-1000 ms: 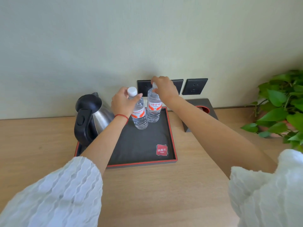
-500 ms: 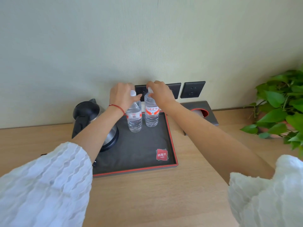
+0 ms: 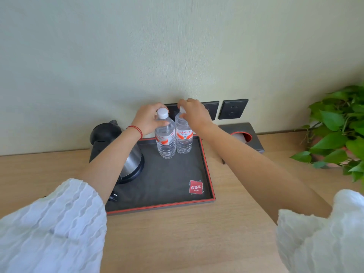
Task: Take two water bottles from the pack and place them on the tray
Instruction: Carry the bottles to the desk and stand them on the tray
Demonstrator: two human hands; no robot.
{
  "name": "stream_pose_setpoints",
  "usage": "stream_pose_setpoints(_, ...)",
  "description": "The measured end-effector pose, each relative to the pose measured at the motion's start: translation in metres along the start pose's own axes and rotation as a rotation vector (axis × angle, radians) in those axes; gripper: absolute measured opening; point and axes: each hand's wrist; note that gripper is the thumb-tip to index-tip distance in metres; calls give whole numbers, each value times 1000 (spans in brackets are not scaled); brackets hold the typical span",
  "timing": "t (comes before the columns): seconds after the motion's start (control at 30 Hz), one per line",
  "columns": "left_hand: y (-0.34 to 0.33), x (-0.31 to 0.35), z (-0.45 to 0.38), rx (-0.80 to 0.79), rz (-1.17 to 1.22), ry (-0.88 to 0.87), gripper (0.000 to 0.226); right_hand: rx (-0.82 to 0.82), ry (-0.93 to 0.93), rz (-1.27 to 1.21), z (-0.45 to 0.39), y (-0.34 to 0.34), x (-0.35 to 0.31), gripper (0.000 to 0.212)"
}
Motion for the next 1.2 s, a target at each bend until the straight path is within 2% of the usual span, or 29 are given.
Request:
stream_pose_setpoints(0.13,-10,6,0,124,-127,78,38,9,-21,-11,-1,3,8,30)
stream_pose_setpoints(0.23,-15,1,5,269,-132,185,36,0,-18,-15,-1,4,12,28)
stream_pose_setpoints(0.33,-19,-1,6,334,-112,237,39,-8,3,-24,-1,3,12,27)
stream_pose_setpoints(0.63,-31,19,-2,316,-206,130,41,-38,25,-25,-3,4,8,30)
stream_pose_setpoints(0.97,-23,13,-1,244,-121,106,40,7,9,-26,1,1,5,30)
stream_pose_setpoints(1.03,-23,13,-2,205,-114,122,45,8,9,-36,2,2,6,30)
stream_pose_setpoints(1.17,-25,10,11,153,24,235,74,3,-33,-91,7,2,4,37)
stream_pose_setpoints(1.2,-27,8,18,158,46,260,76,8,-45,-106,9,1,4,40)
Point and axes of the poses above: each hand's wrist, its own z-axis away from the middle knuckle, its own y-axis out of the back of the hand, x = y × z, and after that the axes turned 12 degrees about -z, right-handed
